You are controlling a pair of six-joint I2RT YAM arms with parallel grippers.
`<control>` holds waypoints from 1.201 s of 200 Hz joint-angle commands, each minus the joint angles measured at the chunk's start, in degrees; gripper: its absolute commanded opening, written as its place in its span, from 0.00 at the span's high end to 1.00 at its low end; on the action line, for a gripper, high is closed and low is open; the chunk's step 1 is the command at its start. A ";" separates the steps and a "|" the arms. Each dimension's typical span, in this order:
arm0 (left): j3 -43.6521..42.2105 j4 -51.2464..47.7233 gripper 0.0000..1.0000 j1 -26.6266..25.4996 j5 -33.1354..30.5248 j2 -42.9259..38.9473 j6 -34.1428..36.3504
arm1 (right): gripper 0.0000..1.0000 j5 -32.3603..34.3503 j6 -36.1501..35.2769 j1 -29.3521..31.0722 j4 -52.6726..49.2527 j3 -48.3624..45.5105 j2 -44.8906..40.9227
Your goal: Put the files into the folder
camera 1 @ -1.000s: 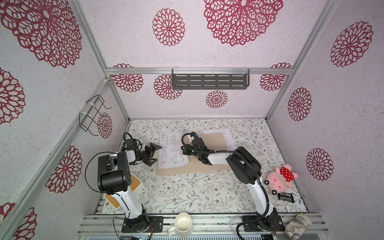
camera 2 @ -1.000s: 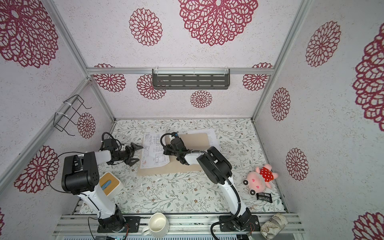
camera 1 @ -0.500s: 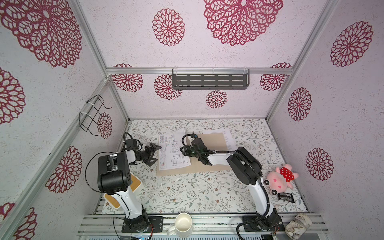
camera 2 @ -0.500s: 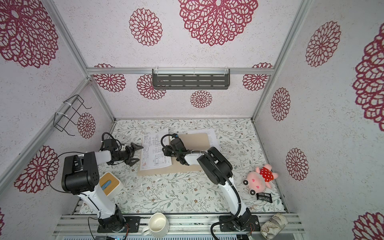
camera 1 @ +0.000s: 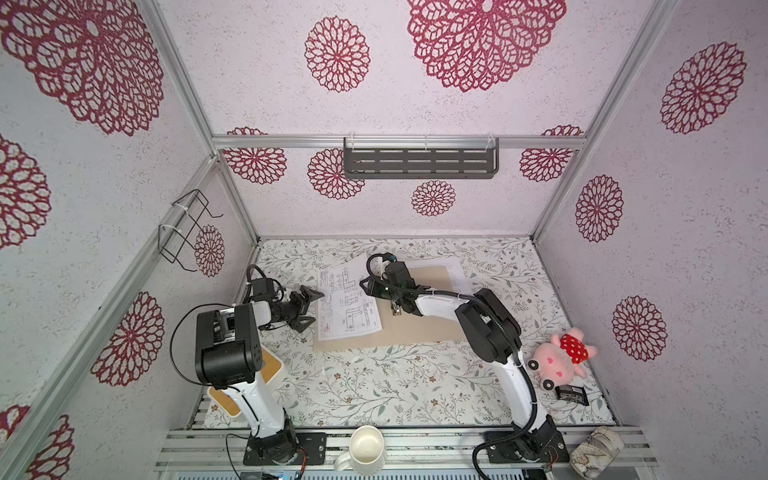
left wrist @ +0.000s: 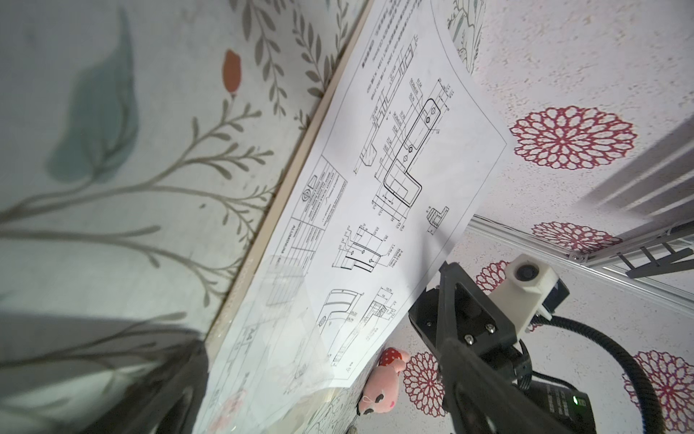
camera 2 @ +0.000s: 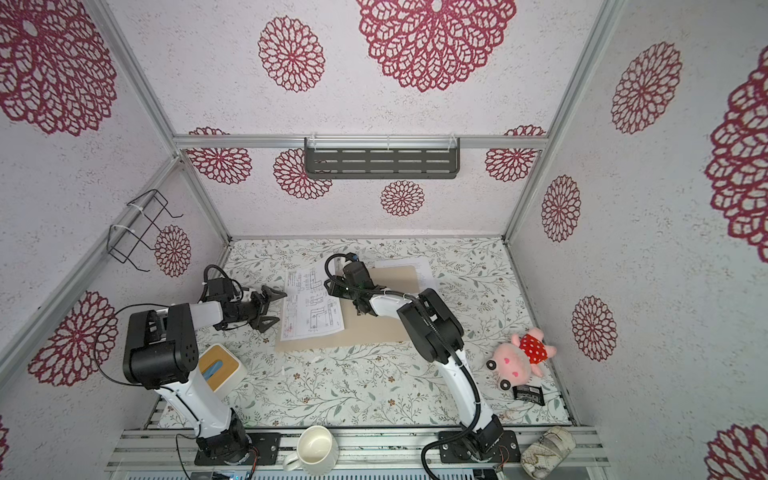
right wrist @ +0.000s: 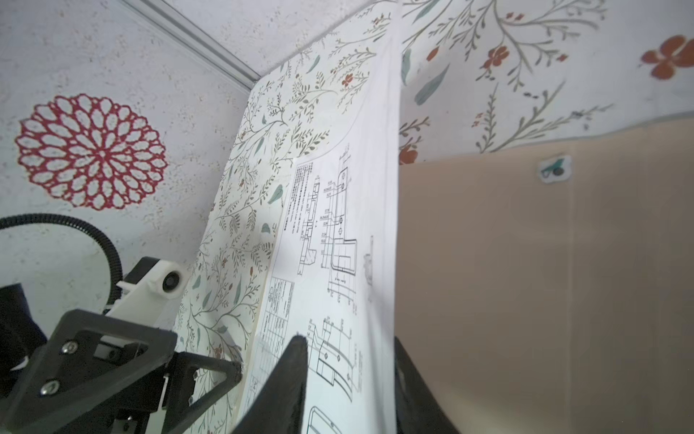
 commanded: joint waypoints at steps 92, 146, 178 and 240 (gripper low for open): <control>-1.20 0.10 0.00 0.10 -0.38 0.83 -0.55 | 1.00 -3.37 -1.64 -0.67 -1.03 0.16 -0.93; -1.82 0.44 0.00 0.10 -0.39 0.81 -0.81 | 1.00 -3.63 -2.20 -0.54 -0.19 -3.24 -2.71; -1.92 0.63 0.00 0.15 -0.49 0.82 -0.99 | 1.00 -3.89 -2.94 -0.54 0.83 -4.84 -3.77; -1.95 0.80 0.00 0.12 -0.34 0.88 -1.04 | 1.00 -5.37 -4.68 -0.54 2.64 -6.54 -4.25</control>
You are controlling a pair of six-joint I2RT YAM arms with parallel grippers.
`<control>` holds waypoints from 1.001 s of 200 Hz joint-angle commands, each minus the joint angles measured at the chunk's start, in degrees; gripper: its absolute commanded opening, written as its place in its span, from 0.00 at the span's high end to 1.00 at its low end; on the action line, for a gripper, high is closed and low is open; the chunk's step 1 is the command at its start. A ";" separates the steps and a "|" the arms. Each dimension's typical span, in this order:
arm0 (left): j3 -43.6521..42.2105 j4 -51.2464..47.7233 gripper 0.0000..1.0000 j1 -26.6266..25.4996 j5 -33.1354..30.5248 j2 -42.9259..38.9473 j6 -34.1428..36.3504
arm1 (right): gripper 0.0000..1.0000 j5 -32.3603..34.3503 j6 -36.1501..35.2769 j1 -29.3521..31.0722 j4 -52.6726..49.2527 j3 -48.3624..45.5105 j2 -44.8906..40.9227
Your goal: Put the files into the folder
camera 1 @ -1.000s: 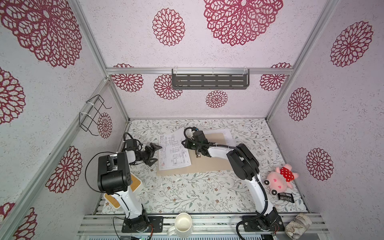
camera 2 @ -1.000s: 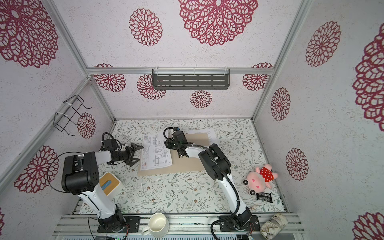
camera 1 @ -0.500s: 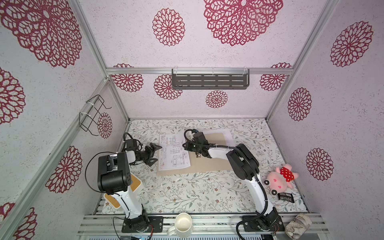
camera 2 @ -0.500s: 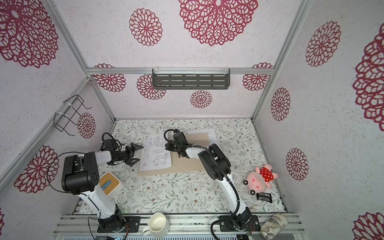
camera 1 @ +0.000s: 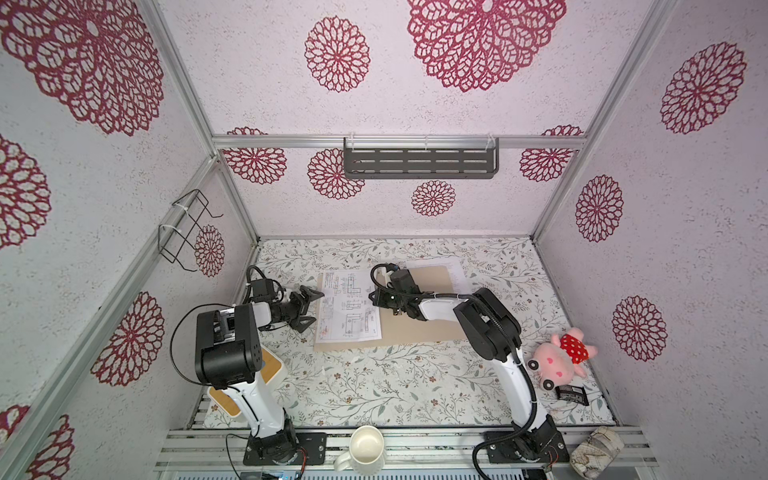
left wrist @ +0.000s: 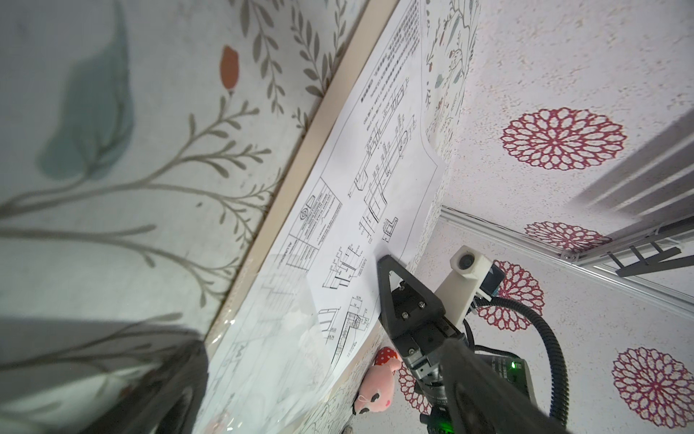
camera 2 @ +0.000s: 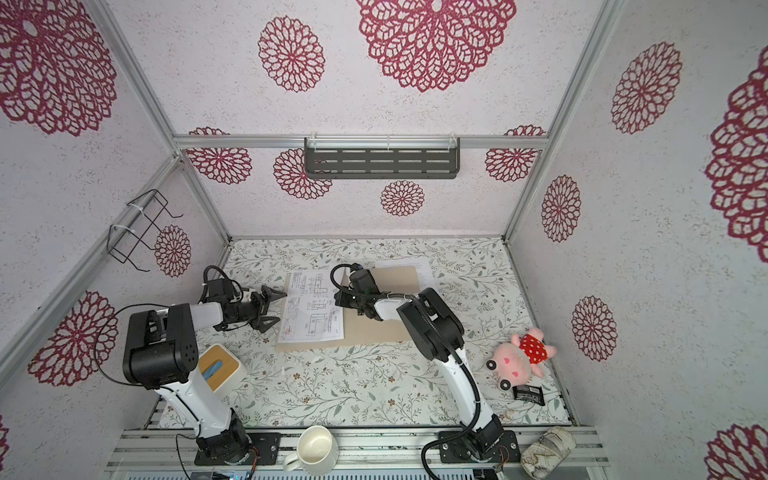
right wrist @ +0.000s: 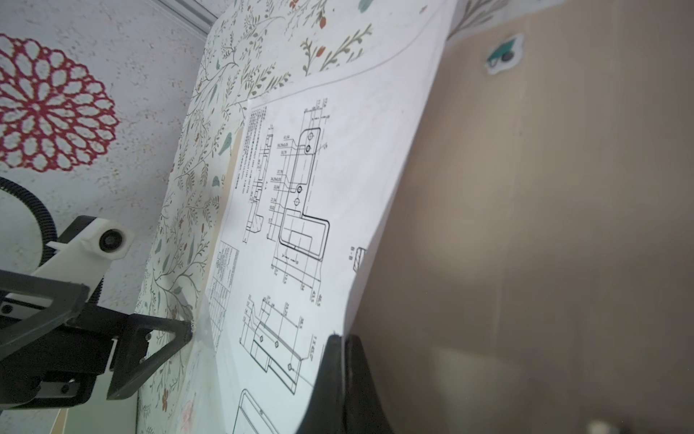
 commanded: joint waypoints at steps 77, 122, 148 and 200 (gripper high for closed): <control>-1.20 -0.62 0.00 0.03 -0.75 0.91 0.13 | 0.84 -3.98 -0.13 -0.39 0.35 3.26 -1.13; -1.18 -0.48 0.00 0.06 -0.66 1.03 -0.01 | 0.81 -4.45 -0.19 -0.39 -3.60 5.42 -0.98; -1.23 -0.27 0.00 0.04 -0.50 1.21 -0.23 | 0.82 -5.69 -0.19 -0.39 -5.31 6.59 -0.40; -1.20 -0.20 0.00 0.01 -0.36 0.95 -0.23 | 0.95 -7.51 -2.38 -0.52 -8.92 9.50 0.97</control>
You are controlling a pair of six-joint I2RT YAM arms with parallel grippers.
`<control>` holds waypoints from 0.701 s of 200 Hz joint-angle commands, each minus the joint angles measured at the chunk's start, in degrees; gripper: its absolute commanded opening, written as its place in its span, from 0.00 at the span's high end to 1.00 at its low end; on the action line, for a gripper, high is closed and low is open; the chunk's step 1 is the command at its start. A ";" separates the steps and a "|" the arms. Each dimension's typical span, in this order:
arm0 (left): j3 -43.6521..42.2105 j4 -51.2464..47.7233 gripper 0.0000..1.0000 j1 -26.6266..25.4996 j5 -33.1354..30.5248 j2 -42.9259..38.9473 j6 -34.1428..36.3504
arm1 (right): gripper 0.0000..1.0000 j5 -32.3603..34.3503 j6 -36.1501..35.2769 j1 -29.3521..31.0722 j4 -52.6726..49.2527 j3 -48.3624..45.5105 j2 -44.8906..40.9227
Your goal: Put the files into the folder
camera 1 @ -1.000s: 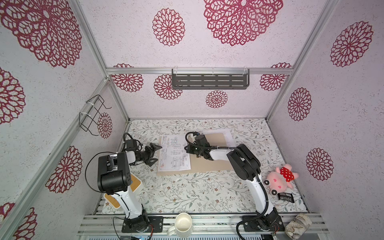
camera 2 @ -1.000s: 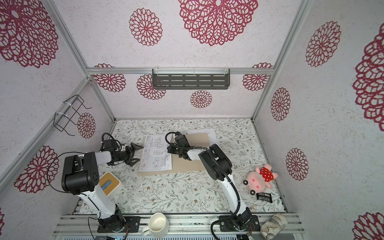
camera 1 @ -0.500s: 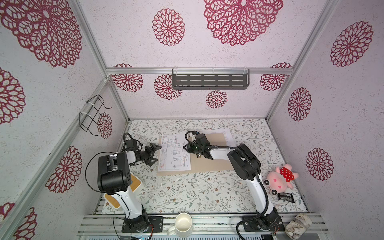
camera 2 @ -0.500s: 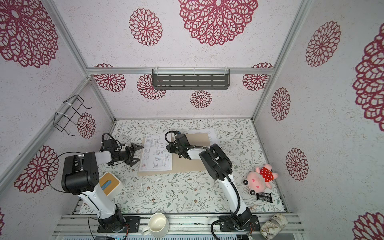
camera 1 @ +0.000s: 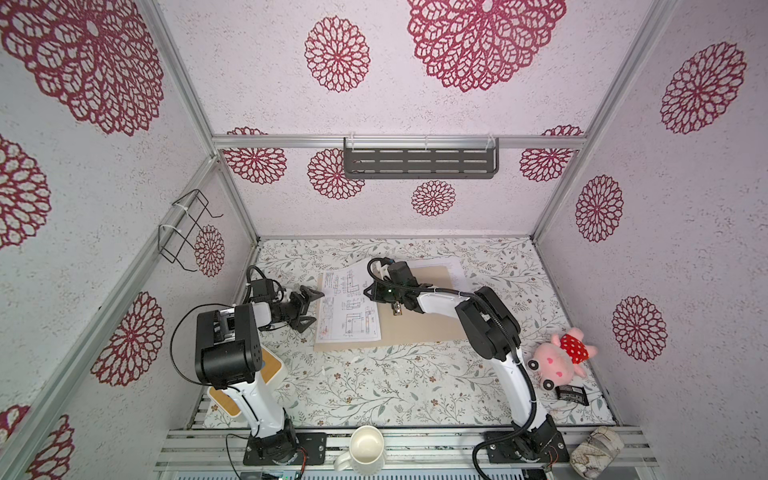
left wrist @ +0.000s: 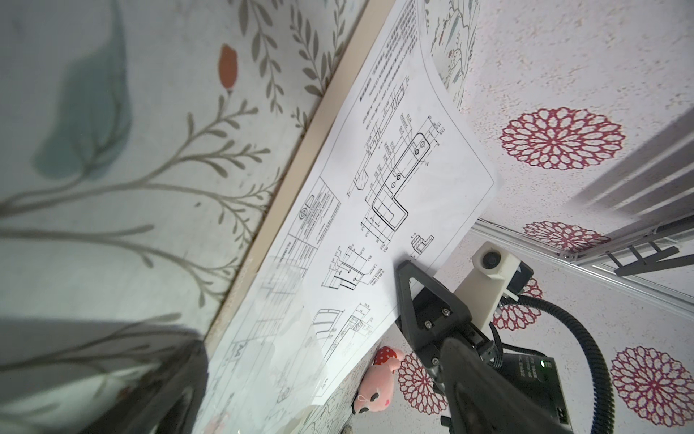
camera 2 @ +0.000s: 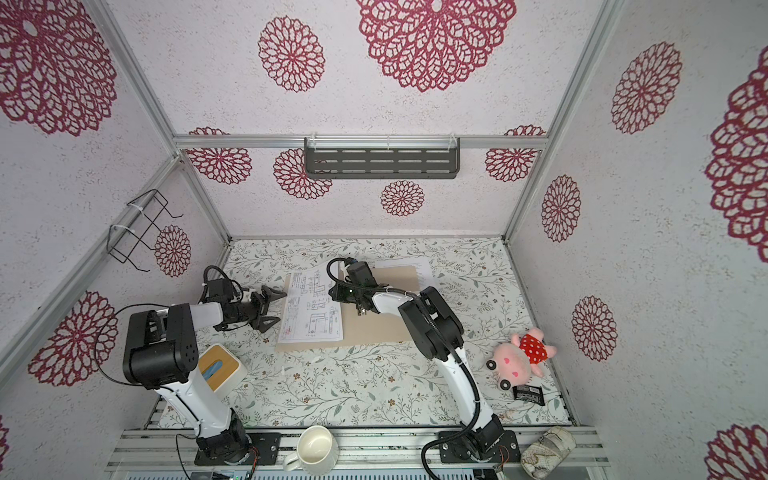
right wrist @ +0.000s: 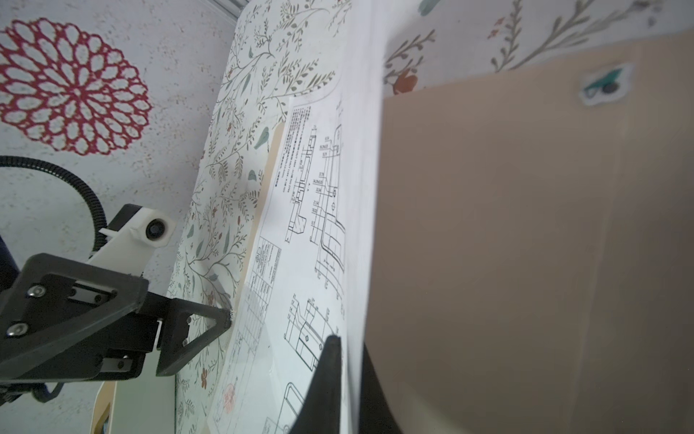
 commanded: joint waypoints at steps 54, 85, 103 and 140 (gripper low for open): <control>-1.25 -0.10 0.00 0.00 -0.26 1.25 -0.06 | 1.00 -6.25 -3.51 -0.86 -1.93 3.75 1.82; -1.16 -0.18 0.00 0.03 -0.08 1.26 -0.12 | 1.00 -7.40 -6.39 -1.23 -5.28 5.73 2.15; -1.07 -0.18 0.00 0.00 -0.06 1.32 -0.12 | 1.00 -7.68 -6.98 -1.76 -5.51 5.58 1.88; -0.90 -0.12 0.00 0.06 -0.16 1.39 -0.08 | 1.00 -8.41 -7.68 -2.66 -5.58 5.73 1.61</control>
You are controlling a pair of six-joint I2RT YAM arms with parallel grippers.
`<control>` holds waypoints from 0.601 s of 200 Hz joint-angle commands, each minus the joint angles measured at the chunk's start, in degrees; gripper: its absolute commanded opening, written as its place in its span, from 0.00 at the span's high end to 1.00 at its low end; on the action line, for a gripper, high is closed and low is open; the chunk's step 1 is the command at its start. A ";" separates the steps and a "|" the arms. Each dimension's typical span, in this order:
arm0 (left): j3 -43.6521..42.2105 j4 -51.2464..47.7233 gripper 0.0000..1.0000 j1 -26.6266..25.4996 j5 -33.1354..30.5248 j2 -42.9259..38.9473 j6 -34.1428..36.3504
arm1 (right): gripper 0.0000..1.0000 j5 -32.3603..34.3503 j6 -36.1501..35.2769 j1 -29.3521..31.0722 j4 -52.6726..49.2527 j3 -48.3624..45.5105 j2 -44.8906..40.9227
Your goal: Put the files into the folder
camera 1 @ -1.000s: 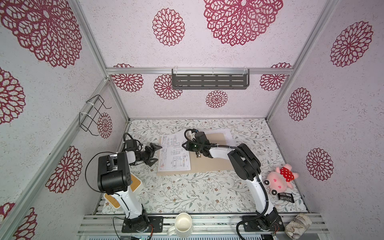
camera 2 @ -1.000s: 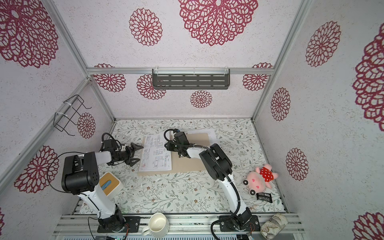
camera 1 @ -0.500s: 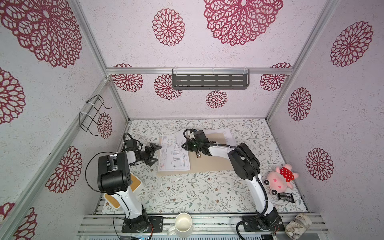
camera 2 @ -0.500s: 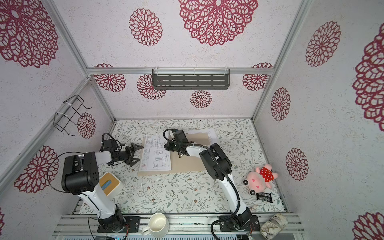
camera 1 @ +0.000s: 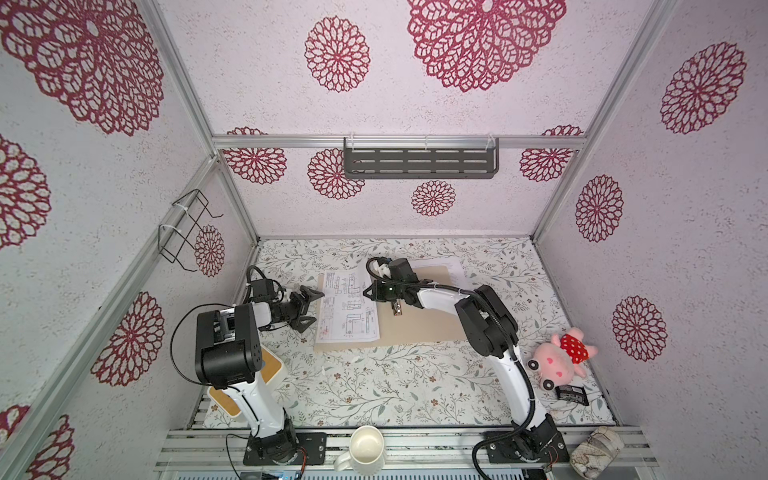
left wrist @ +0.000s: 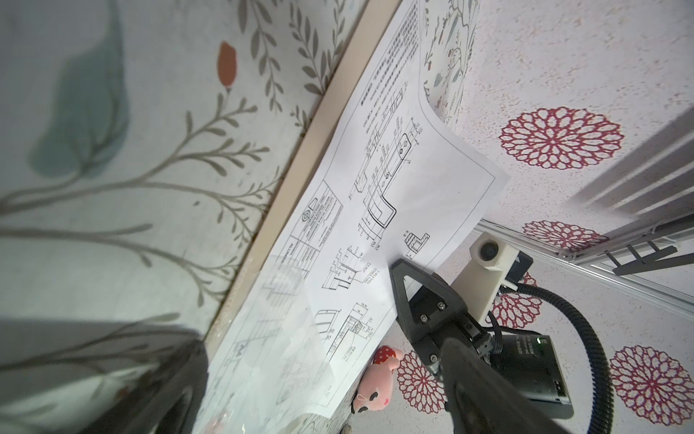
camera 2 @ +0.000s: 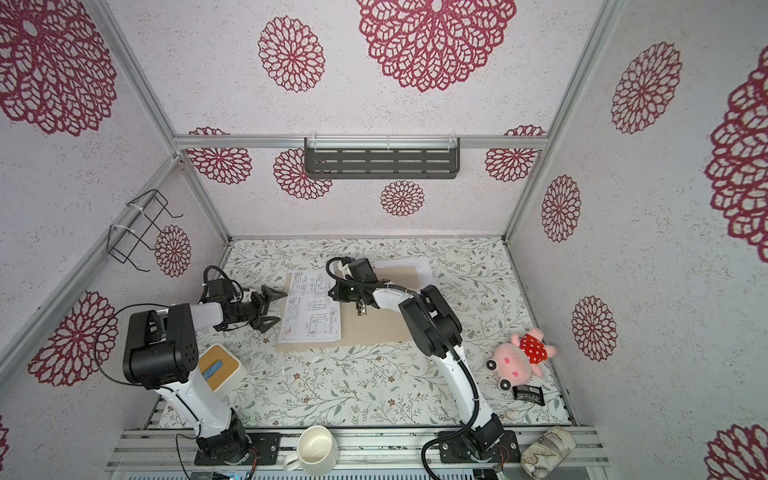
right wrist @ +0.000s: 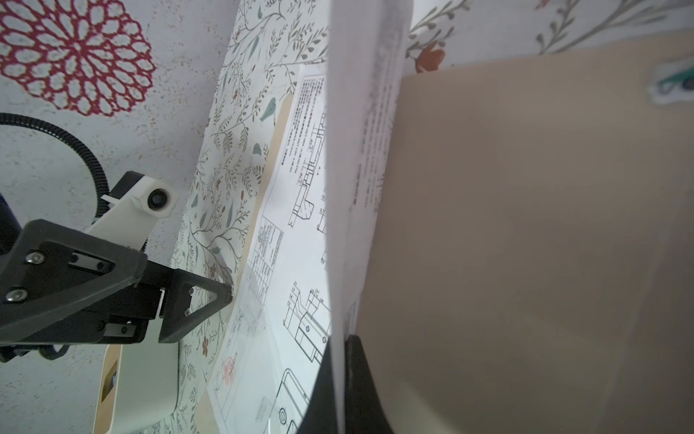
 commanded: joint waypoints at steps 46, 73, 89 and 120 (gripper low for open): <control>-0.79 -0.42 0.00 0.01 -0.25 1.34 0.02 | 1.00 -1.41 -2.76 -1.58 -1.21 2.24 -0.26; -0.83 -0.23 0.00 -0.02 -0.41 1.65 -0.15 | 1.00 -0.46 -2.37 -1.64 -1.98 4.12 0.13; -0.68 0.01 0.00 -0.06 -0.32 1.75 -0.36 | 1.00 0.51 -1.36 -1.35 -1.90 4.83 0.48; -0.57 0.22 0.00 -0.25 -0.13 1.78 -0.69 | 1.00 0.44 -1.73 -0.93 -2.50 5.90 1.28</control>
